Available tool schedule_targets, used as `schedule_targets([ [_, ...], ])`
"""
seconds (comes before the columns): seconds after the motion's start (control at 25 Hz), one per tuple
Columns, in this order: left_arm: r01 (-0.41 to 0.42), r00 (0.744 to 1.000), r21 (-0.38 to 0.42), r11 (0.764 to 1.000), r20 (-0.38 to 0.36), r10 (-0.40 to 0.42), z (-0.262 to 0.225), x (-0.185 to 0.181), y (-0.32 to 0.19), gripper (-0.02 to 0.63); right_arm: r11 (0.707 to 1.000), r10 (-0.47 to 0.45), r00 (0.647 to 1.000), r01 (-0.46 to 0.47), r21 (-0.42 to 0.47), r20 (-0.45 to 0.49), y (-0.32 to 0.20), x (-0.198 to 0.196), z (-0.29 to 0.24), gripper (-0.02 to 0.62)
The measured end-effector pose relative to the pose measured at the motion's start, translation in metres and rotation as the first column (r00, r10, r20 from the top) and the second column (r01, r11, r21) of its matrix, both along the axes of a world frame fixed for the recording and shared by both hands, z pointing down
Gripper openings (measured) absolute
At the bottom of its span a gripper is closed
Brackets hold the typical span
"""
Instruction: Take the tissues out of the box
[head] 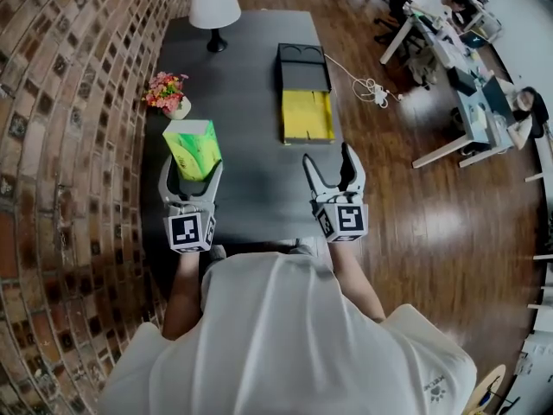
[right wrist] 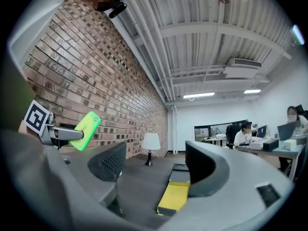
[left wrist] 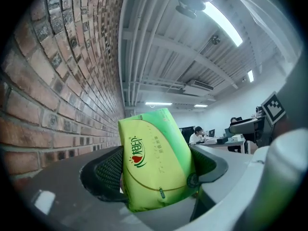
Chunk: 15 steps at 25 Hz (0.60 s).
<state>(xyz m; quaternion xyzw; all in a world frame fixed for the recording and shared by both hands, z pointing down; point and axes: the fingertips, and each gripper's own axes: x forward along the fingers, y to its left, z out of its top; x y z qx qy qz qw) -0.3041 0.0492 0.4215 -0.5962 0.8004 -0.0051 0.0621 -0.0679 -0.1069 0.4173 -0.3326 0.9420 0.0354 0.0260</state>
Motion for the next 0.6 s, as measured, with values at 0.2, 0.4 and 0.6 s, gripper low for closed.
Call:
schedule_targets([
  [0.2, 0.022, 1.0, -0.02, 1.0, -0.003, -0.022, 0.001, -0.003, -0.003, 0.422, 1.0, 0.006, 1.0, -0.007, 0.015, 0.026, 0.003, 0.004, -0.023, 0.394],
  [0.4, 0.021, 1.0, -0.024, 0.999, -0.01, -0.021, 0.002, -0.008, -0.006, 0.422, 1.0, -0.003, 0.999, 0.002, 0.013, 0.035, -0.002, -0.001, -0.026, 0.394],
  [0.6, 0.018, 1.0, -0.021, 1.0, -0.004, -0.018, 0.0, -0.012, -0.011, 0.422, 1.0, -0.018, 0.999, 0.017, 0.01, 0.029, -0.004, -0.009, -0.019, 0.394],
])
